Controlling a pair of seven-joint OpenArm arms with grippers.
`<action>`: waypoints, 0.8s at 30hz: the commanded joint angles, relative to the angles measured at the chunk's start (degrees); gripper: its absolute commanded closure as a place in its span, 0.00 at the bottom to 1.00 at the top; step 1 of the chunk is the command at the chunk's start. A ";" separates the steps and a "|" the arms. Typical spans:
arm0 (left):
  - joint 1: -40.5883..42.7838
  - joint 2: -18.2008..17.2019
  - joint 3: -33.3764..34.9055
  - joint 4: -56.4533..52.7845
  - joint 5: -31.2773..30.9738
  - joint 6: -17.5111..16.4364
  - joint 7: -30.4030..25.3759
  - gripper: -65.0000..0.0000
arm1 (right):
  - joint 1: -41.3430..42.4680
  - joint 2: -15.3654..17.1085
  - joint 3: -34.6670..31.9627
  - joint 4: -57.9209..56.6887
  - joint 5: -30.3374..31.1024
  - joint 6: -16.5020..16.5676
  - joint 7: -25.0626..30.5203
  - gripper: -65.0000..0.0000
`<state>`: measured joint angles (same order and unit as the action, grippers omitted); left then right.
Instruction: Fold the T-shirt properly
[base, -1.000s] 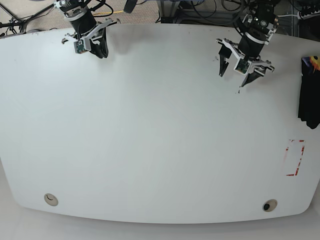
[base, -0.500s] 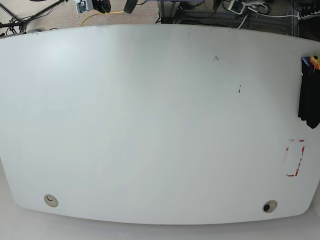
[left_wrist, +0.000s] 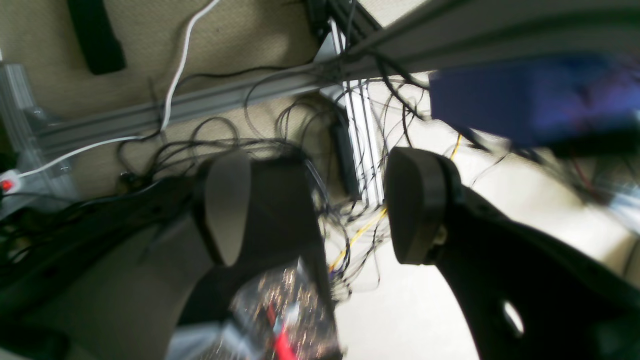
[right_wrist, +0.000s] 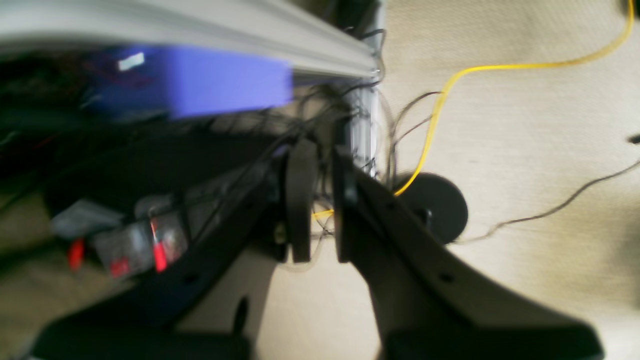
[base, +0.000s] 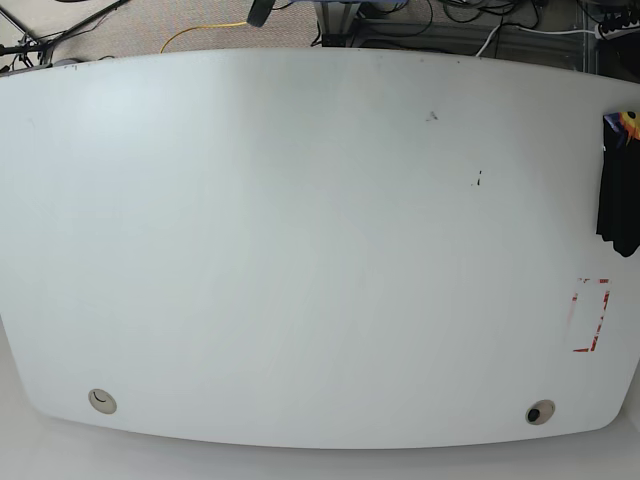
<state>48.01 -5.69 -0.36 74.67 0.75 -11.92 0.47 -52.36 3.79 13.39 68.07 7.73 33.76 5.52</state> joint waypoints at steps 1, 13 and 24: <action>-2.16 -0.42 -0.12 -7.03 -0.27 0.27 0.01 0.40 | 4.58 1.00 0.11 -8.60 0.58 0.13 4.02 0.90; -22.12 -0.06 -0.12 -40.08 -0.18 0.36 -0.07 0.40 | 20.58 4.43 -2.35 -29.70 0.58 -0.48 4.72 0.90; -35.66 -0.06 -0.03 -59.51 0.08 0.45 0.01 0.39 | 29.72 6.27 -2.44 -42.36 0.49 -2.33 4.72 0.90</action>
<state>12.16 -5.39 -0.43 16.01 0.54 -11.38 0.34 -22.72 10.00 10.92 26.63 8.05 32.27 9.85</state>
